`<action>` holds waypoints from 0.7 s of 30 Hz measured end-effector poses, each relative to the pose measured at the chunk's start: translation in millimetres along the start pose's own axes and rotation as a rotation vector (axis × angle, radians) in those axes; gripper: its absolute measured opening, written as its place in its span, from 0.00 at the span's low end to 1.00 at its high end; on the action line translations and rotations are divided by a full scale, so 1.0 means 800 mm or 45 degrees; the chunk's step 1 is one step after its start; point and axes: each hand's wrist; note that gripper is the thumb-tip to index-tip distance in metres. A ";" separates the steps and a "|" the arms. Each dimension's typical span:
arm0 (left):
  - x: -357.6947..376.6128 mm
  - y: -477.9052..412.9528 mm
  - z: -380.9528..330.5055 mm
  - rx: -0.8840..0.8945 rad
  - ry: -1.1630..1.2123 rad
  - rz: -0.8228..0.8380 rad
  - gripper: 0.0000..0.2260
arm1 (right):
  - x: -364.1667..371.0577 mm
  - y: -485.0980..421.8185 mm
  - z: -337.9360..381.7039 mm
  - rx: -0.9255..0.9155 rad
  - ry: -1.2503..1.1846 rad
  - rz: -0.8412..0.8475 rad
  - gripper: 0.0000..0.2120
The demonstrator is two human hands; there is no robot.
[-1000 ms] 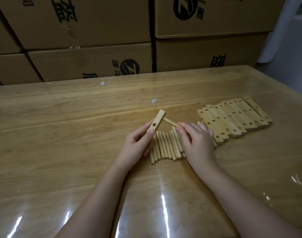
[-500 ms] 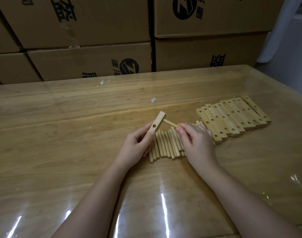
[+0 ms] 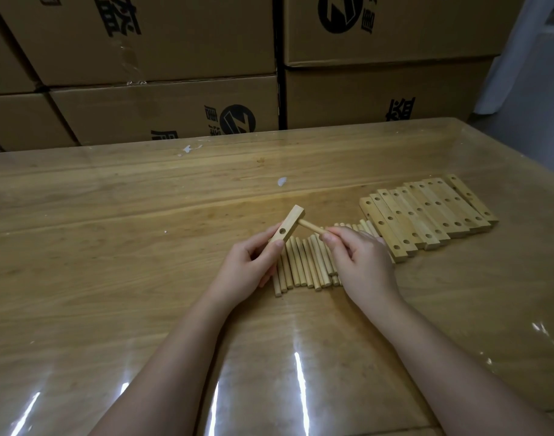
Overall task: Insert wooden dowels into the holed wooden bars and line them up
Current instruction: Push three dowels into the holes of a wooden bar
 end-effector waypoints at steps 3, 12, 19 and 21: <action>0.001 -0.002 -0.002 -0.007 0.016 -0.005 0.15 | 0.004 -0.001 0.000 0.007 0.024 0.000 0.09; -0.003 -0.004 0.000 -0.010 0.068 0.000 0.14 | 0.008 -0.004 0.001 -0.021 0.114 -0.011 0.10; -0.004 -0.001 -0.001 0.018 0.080 0.030 0.15 | 0.003 -0.001 0.000 -0.039 0.099 -0.025 0.10; -0.004 -0.001 -0.001 0.014 0.078 0.034 0.15 | 0.002 -0.001 -0.001 -0.037 0.090 -0.007 0.10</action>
Point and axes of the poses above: each hand's wrist, its own y-axis away from the middle knuckle, its own x-axis out of the palm, z = x × y, and after that the axes turned 13 degrees about z, right-handed
